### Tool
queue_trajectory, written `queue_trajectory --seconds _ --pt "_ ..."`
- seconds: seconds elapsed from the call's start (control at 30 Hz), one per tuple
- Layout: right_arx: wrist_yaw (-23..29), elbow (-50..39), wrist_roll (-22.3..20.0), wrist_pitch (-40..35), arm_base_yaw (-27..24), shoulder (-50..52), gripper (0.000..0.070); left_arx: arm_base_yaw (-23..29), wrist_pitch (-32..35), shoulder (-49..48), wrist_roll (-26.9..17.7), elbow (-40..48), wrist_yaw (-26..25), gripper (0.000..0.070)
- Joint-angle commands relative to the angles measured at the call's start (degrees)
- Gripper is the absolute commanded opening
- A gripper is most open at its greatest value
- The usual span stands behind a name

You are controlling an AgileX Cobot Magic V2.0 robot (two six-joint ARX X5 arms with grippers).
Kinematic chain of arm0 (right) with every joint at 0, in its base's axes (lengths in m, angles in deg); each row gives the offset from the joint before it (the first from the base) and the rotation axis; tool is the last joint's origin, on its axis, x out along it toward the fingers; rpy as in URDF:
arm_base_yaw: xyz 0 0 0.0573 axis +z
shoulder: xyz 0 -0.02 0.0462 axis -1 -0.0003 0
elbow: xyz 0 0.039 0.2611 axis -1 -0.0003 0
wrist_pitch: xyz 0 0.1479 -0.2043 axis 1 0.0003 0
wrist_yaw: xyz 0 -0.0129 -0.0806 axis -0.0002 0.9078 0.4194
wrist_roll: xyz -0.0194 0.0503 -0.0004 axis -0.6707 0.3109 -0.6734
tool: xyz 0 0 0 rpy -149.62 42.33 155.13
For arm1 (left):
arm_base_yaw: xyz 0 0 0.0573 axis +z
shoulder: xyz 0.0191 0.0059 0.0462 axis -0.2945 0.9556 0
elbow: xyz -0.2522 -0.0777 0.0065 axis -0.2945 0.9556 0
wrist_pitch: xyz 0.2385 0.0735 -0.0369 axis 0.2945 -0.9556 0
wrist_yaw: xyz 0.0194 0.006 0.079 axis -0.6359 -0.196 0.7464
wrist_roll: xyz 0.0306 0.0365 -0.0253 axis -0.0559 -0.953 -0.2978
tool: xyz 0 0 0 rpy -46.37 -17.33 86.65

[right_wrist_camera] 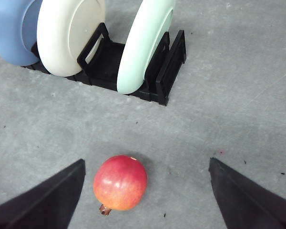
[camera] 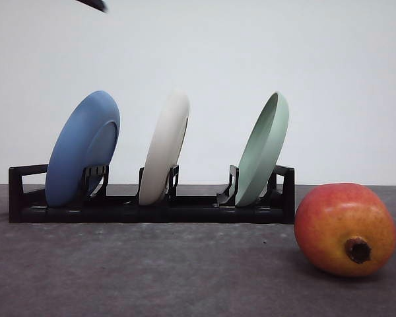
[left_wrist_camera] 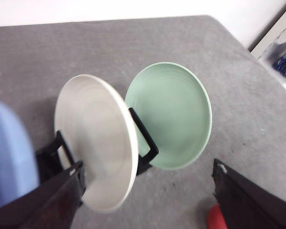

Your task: Place pomegranate in white plate

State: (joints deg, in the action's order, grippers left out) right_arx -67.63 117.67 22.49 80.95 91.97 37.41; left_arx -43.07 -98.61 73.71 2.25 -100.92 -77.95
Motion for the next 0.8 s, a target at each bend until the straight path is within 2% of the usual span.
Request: queue_trajectory --seconds 0.0,0.33,0.43,0.77 --pt "-0.18 1.14 0.48 -0.30 0.15 -0.39 0.0522 -1.29 1.76 2.97 0.07 -1.94 1.72 0.0498" --pt "-0.22 1.14 0.68 -0.20 0.15 -0.39 0.0522 -4.53 8.14 15.01 0.05 -3.36 6.66 0.0497" --pt "-0.20 1.14 0.68 0.01 0.15 -0.39 0.0522 -4.96 9.31 17.45 -0.11 -3.36 8.15 0.0474" --pt "-0.17 1.14 0.68 0.17 0.15 -0.39 0.0522 -5.65 11.26 22.77 -0.12 -3.36 8.12 0.0470"
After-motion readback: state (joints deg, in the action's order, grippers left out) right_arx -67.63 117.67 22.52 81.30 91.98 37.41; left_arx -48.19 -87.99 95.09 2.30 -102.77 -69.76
